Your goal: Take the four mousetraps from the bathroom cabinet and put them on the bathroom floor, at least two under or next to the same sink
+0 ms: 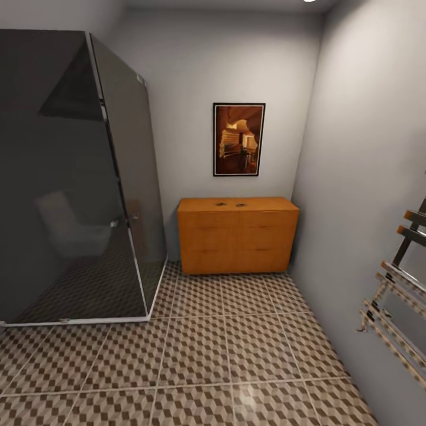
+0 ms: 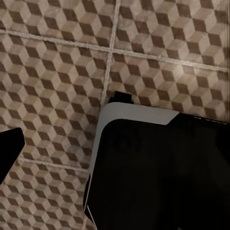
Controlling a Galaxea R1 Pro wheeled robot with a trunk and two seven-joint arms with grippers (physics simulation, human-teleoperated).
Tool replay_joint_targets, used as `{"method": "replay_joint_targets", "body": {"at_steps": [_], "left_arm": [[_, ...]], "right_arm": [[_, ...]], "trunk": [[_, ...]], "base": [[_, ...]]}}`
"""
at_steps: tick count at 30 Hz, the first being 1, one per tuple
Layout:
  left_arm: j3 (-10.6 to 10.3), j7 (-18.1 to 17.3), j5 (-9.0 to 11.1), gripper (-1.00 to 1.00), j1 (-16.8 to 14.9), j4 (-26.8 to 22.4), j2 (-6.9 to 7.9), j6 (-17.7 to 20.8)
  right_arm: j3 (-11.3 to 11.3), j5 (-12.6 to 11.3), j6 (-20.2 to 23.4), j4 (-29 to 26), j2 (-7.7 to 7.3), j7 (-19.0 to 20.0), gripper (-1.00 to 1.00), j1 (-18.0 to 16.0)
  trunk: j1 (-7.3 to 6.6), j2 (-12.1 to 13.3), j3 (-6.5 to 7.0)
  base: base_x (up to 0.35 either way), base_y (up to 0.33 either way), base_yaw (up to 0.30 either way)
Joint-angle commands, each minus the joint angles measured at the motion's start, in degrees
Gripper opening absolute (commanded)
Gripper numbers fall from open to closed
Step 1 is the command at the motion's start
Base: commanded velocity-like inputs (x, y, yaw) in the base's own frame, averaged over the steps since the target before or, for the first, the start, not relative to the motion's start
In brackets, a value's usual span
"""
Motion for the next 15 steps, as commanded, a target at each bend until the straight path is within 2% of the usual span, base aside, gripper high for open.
{"method": "replay_joint_targets", "body": {"at_steps": [1, 15], "left_arm": [[0.1, 0.1, 0.3, 1.00, 0.0, -0.1, -0.01, 0.3], [0.1, 0.1, 0.3, 1.00, 0.0, 0.0, 0.12, 0.3]], "right_arm": [[-0.2, 0.1, -0.3, 0.2, 0.00, -0.1, 1.00, -0.1], [-0.2, 0.1, -0.3, 0.2, 0.00, -0.1, 1.00, -0.1]], "trunk": [[0.05, -0.1, -0.11], [0.05, -0.1, -0.11]], "base": [[0.305, -0.126, 0.000], [0.305, -0.126, 0.000]]}}
